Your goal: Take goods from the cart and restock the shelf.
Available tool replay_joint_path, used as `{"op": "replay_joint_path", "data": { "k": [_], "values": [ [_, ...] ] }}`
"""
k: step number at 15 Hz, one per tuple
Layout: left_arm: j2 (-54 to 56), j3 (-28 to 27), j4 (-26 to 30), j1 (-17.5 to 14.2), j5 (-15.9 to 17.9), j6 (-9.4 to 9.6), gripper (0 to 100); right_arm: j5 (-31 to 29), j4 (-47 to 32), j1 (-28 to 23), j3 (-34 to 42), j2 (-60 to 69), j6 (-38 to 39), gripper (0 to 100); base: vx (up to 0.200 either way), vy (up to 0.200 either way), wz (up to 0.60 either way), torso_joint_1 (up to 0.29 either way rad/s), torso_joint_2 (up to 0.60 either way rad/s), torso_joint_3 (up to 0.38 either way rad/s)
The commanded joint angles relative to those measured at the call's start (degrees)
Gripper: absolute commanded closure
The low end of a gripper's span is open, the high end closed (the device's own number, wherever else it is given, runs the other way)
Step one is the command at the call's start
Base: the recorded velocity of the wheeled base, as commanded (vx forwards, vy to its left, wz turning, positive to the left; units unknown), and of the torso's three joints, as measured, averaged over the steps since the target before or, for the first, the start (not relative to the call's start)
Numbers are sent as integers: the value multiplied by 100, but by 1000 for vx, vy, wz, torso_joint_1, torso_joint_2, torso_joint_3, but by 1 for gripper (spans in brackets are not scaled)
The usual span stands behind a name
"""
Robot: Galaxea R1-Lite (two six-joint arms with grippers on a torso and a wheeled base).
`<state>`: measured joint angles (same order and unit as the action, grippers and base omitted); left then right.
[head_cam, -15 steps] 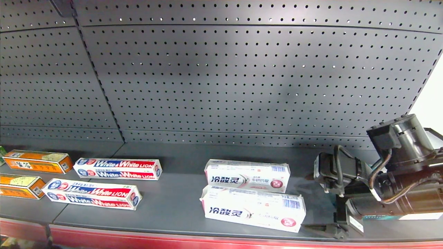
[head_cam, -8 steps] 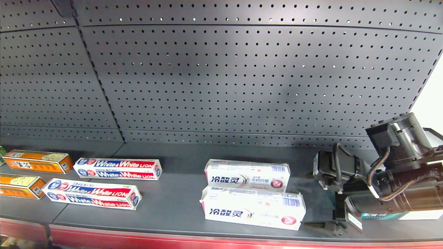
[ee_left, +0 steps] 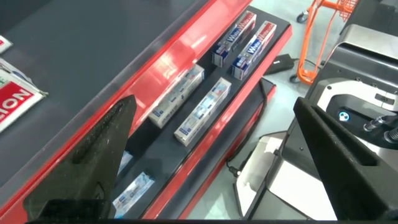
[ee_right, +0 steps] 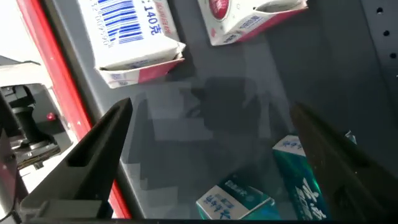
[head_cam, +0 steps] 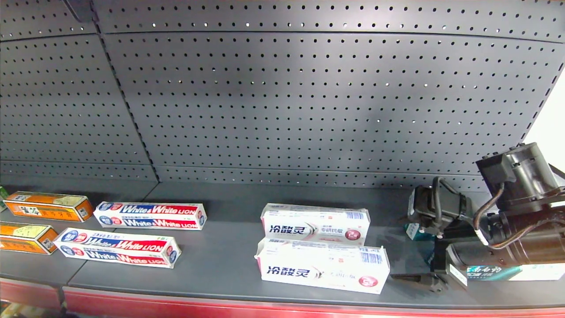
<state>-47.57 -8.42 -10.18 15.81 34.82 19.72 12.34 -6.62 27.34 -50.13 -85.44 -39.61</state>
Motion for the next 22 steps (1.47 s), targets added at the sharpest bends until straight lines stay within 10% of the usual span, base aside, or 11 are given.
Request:
{"op": "replay_joint_path", "data": {
  "k": [1, 22],
  "values": [
    [63, 60, -2, 1, -1, -4, 0, -3, 20, 34, -138, -227, -3, 0, 0, 0, 0, 0, 0, 0],
    [143, 87, -54, -8, -10, -250, 0, 6, 56, -142, -296, 212, -3, 0, 0, 0, 0, 0, 0, 0]
  ]
}}
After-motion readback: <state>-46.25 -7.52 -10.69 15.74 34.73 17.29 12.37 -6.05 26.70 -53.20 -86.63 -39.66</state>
